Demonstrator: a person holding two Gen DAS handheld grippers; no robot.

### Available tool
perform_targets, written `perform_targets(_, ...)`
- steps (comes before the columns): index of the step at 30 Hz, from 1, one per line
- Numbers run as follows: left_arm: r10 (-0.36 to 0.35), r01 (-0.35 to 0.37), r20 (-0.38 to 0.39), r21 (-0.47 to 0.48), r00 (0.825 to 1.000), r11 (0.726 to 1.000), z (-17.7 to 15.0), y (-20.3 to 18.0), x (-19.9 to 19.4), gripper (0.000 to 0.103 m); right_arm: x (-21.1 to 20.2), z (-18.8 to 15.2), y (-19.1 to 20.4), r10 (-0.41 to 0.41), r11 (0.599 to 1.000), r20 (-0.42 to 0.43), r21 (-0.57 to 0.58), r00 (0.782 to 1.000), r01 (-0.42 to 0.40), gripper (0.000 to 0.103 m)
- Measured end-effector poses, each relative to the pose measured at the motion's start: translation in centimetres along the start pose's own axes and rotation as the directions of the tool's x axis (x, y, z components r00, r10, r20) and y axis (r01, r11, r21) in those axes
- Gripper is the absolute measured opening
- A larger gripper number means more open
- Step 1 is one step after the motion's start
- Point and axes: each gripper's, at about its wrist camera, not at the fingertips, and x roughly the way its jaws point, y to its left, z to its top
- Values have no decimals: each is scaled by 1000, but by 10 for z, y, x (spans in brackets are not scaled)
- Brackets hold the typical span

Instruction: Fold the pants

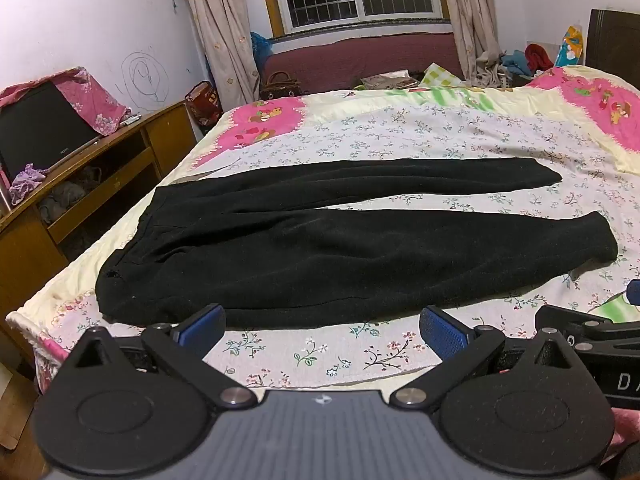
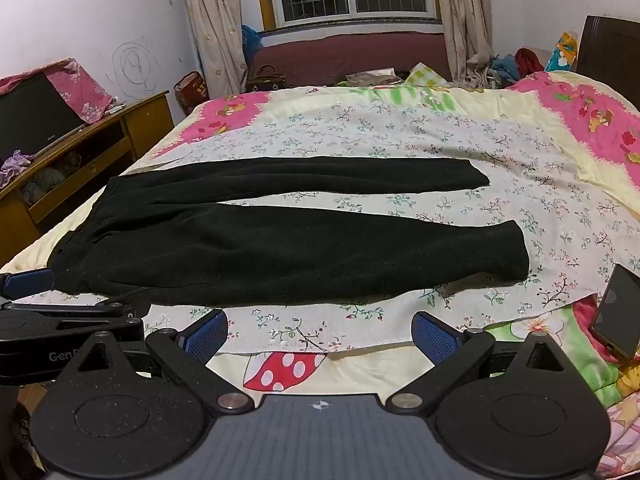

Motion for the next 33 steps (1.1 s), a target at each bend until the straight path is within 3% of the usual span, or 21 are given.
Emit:
perform_targets(25, 2, -2, -3, 0, 1000, 1000, -1, 0, 0, 103, 3, -2, 0, 7, 1000, -1, 3, 1000, -7, 88)
perform_targets(33, -34, 33, 43, 24, 999, 999, 6, -1, -2, 103, 0, 4, -3, 12, 1000, 15, -10, 1000, -12, 88)
